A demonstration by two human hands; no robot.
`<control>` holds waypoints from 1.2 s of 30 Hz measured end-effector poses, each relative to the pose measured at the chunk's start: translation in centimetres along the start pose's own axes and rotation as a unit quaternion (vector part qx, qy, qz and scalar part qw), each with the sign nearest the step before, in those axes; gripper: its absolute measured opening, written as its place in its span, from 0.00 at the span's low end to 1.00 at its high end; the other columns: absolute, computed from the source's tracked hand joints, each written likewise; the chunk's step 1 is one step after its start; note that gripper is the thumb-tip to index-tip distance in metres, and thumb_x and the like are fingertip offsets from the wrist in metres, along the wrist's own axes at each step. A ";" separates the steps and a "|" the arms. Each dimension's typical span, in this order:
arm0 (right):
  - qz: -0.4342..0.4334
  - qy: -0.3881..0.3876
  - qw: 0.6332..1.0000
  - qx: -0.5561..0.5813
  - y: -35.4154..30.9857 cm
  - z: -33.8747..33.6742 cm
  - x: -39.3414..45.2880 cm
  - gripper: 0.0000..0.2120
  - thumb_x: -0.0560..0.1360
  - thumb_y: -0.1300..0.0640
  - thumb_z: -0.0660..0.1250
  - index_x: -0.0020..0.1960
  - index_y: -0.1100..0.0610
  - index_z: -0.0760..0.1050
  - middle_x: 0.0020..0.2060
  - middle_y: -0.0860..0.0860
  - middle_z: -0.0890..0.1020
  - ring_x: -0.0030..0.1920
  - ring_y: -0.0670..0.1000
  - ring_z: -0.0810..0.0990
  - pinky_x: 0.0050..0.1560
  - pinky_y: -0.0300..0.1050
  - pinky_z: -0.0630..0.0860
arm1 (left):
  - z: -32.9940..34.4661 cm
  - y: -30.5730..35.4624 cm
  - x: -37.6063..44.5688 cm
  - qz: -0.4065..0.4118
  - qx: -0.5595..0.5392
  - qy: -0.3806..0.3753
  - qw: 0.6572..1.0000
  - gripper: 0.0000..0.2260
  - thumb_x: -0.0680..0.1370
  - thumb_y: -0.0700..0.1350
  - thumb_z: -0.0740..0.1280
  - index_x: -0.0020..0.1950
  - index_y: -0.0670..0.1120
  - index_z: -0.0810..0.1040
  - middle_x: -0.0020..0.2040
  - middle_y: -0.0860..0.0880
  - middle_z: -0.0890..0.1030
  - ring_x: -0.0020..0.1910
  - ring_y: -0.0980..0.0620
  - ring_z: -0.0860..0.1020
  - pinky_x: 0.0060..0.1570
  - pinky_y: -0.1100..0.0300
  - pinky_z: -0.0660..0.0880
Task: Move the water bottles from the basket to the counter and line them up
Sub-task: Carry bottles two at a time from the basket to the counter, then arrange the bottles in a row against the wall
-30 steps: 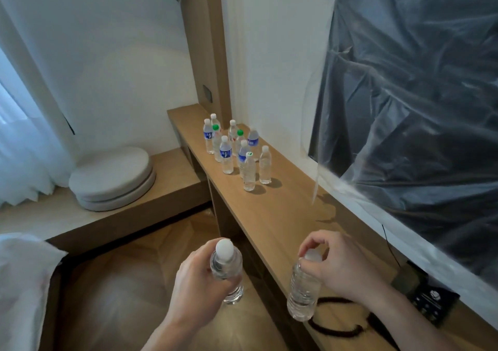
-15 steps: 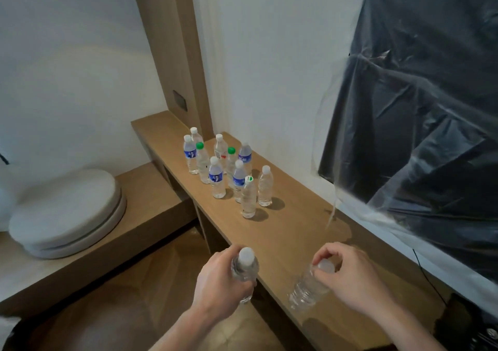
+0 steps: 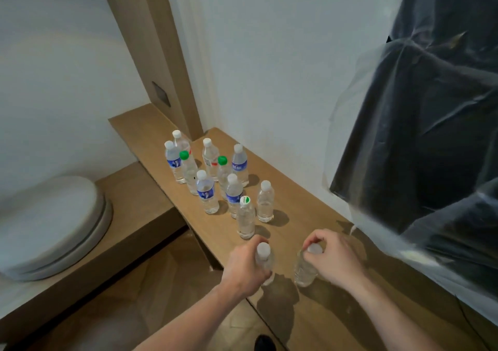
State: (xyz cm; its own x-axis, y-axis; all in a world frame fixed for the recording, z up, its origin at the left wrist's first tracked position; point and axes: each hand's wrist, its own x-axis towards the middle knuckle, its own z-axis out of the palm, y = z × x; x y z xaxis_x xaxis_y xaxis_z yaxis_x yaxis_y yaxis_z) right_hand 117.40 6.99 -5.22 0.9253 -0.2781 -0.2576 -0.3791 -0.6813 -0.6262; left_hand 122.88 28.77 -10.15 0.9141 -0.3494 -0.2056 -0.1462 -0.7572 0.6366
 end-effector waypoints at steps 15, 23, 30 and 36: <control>0.031 0.023 0.999 0.022 -0.5 4.9 8.8 0.10 0.77 0.54 0.75 0.44 0.41 0.76 0.49 0.37 0.78 0.54 0.44 0.78 0.58 0.49 0.82 | 1.1 -1.7 6.9 0.033 0.037 -0.078 0.996 0.23 0.72 0.48 0.76 0.64 0.57 0.72 0.61 0.55 0.80 0.60 0.52 0.79 0.61 0.53 0.78; 0.077 0.026 0.996 0.027 -2.0 4.3 7.2 0.17 0.79 0.51 0.74 0.65 0.40 0.76 0.61 0.36 0.74 0.65 0.45 0.74 0.66 0.51 0.79 | -1.1 -2.9 7.7 0.102 0.077 -0.113 0.985 0.28 0.72 0.53 0.78 0.69 0.57 0.73 0.68 0.56 0.78 0.65 0.52 0.77 0.65 0.53 0.76; 0.067 0.099 0.991 0.067 -9.0 3.9 4.8 0.17 0.79 0.53 0.73 0.66 0.41 0.77 0.65 0.36 0.75 0.40 0.43 0.79 0.43 0.33 0.74 | -9.9 -6.8 6.1 0.119 0.003 -0.079 0.990 0.27 0.72 0.56 0.76 0.70 0.61 0.74 0.65 0.63 0.78 0.65 0.63 0.74 0.64 0.61 0.75; -0.031 0.070 0.991 0.108 -19.1 7.7 5.7 0.17 0.78 0.53 0.75 0.60 0.34 0.77 0.59 0.31 0.77 0.47 0.35 0.80 0.45 0.34 0.75 | -22.6 -14.0 6.2 0.097 0.002 0.016 0.995 0.21 0.74 0.57 0.75 0.65 0.65 0.76 0.57 0.69 0.77 0.54 0.65 0.78 0.54 0.62 0.79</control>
State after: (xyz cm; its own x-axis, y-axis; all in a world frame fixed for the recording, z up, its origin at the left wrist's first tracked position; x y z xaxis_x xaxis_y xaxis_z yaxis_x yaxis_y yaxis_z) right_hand 129.94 23.63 -0.33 0.9322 -0.3417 -0.1191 -0.2992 -0.5427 -0.7849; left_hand 139.18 49.68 -3.57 0.8800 -0.4717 -0.0554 -0.3228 -0.6795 0.6588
